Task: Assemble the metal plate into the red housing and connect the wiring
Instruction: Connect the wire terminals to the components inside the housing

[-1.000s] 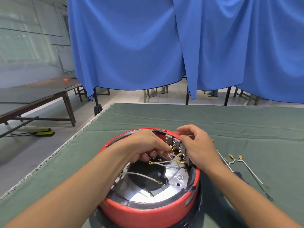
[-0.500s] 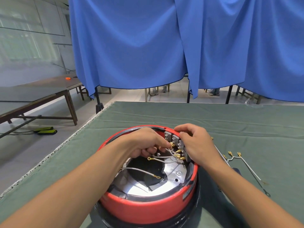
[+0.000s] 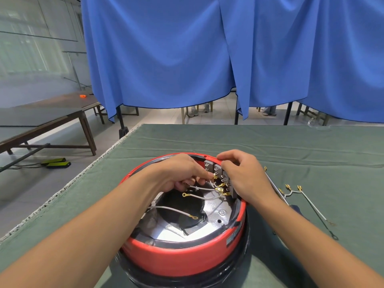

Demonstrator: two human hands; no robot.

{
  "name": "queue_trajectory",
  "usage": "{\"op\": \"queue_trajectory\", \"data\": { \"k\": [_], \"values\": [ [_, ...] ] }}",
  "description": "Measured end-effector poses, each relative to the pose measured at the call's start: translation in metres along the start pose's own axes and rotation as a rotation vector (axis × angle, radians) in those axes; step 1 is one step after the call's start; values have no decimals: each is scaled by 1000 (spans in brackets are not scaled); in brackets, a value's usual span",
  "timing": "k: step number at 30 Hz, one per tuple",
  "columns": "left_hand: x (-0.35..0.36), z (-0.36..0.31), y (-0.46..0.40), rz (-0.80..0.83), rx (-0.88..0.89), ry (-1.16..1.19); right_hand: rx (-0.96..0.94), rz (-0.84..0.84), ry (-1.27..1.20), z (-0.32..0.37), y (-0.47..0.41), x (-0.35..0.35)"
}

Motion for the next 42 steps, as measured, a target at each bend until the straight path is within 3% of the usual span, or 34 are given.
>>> {"op": "queue_trajectory", "data": {
  "k": [42],
  "values": [
    [-1, 1, 0, 44, -29, 9, 1, 2, -44, -4, 0, 2]
  ]
}}
Point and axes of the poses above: each hand's wrist, its own y-axis away from the middle knuckle, its own x-axis out of the palm, z = x × y, the point moved 4 cm from there along -y, towards the middle knuckle, and after that the axes turned 12 degrees about y, right-handed, at the moved point
